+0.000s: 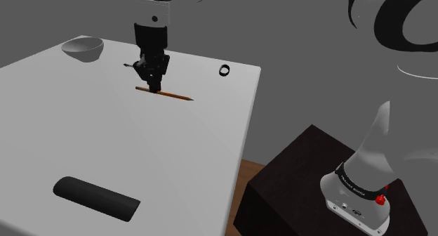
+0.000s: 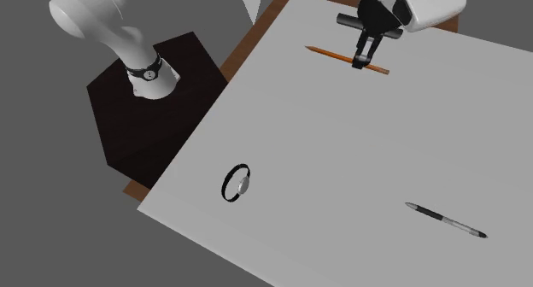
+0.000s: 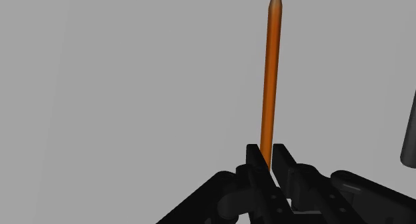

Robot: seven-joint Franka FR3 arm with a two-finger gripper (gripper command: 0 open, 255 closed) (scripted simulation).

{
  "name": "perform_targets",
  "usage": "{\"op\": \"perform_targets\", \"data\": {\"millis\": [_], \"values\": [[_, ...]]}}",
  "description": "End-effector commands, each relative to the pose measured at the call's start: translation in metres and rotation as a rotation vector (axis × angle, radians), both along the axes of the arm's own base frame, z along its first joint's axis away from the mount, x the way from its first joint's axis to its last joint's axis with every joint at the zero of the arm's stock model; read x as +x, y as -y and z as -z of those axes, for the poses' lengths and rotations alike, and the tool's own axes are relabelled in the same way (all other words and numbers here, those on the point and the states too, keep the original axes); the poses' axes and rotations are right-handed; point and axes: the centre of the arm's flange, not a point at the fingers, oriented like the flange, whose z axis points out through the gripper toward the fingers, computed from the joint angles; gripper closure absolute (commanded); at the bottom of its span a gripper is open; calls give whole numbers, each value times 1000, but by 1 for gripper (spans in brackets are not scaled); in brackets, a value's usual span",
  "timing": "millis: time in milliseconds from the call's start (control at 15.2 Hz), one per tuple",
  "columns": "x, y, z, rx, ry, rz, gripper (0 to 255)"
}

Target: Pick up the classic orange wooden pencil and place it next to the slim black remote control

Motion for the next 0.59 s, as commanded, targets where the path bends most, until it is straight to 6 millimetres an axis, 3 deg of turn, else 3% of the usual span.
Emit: {"op": "perform_targets", "data": {"millis": [0, 330, 528], "values": [[-19, -19, -2, 0, -1, 2, 255], [-66, -75, -2, 0, -1, 2, 255], [-66, -75, 14, 0, -1, 2, 255]]}}
